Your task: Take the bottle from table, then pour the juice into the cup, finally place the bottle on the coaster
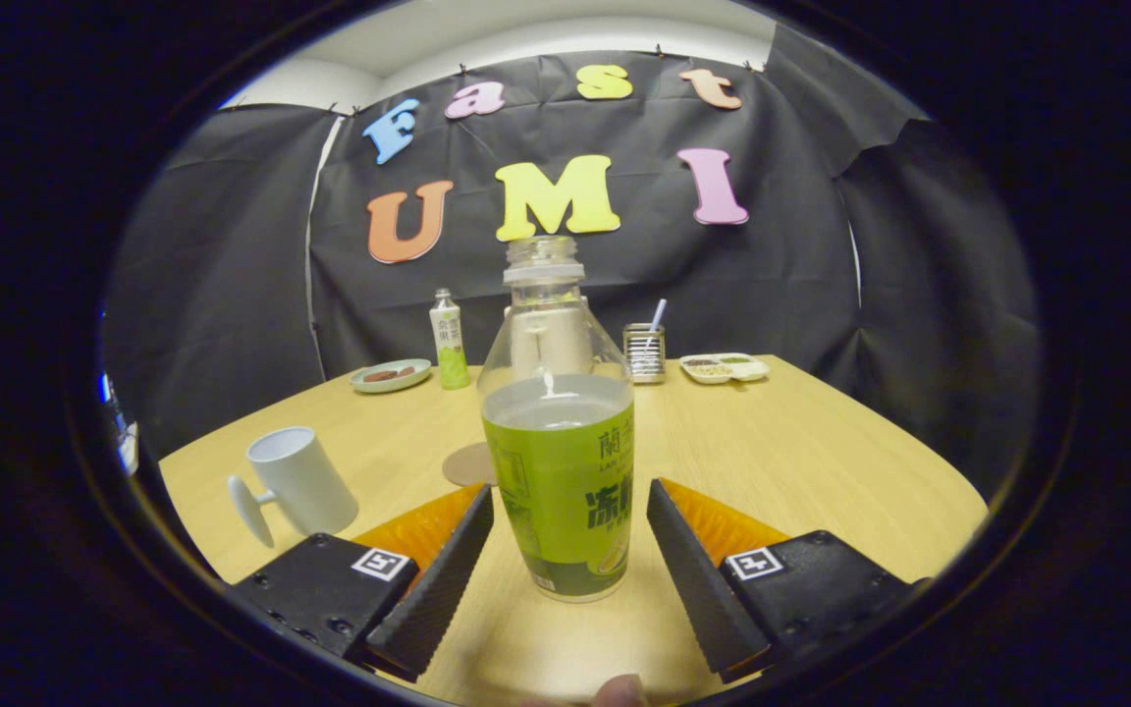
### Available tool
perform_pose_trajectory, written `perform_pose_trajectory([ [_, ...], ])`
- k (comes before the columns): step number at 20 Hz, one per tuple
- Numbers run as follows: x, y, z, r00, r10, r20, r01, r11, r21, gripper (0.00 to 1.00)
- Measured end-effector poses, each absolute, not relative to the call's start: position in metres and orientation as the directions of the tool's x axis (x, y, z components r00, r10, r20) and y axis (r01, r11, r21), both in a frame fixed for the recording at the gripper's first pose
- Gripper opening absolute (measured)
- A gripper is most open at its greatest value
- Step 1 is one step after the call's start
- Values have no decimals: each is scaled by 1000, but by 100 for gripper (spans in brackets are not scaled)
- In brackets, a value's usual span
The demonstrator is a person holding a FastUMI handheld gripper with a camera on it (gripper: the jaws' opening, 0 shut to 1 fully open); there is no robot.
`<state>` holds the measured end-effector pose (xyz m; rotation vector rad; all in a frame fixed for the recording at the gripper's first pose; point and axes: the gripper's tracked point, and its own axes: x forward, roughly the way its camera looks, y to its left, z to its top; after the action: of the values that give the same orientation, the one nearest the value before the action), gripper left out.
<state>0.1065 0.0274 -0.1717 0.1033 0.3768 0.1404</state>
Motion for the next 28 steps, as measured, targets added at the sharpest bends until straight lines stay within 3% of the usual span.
perform_pose_trajectory([
  [3, 115, 34, -181, 905, 166, -391, -105, 979, 173, 100],
  [6, 118, 38, -181, 896, 171, -409, -91, 974, 208, 89],
  [11, 119, 44, -179, 877, 180, -445, -113, 979, 172, 82],
  [20, 134, 42, -140, 904, 91, -418, -152, 982, -114, 75],
  [28, 154, 44, -105, 939, -12, -345, -163, 866, -472, 75],
])
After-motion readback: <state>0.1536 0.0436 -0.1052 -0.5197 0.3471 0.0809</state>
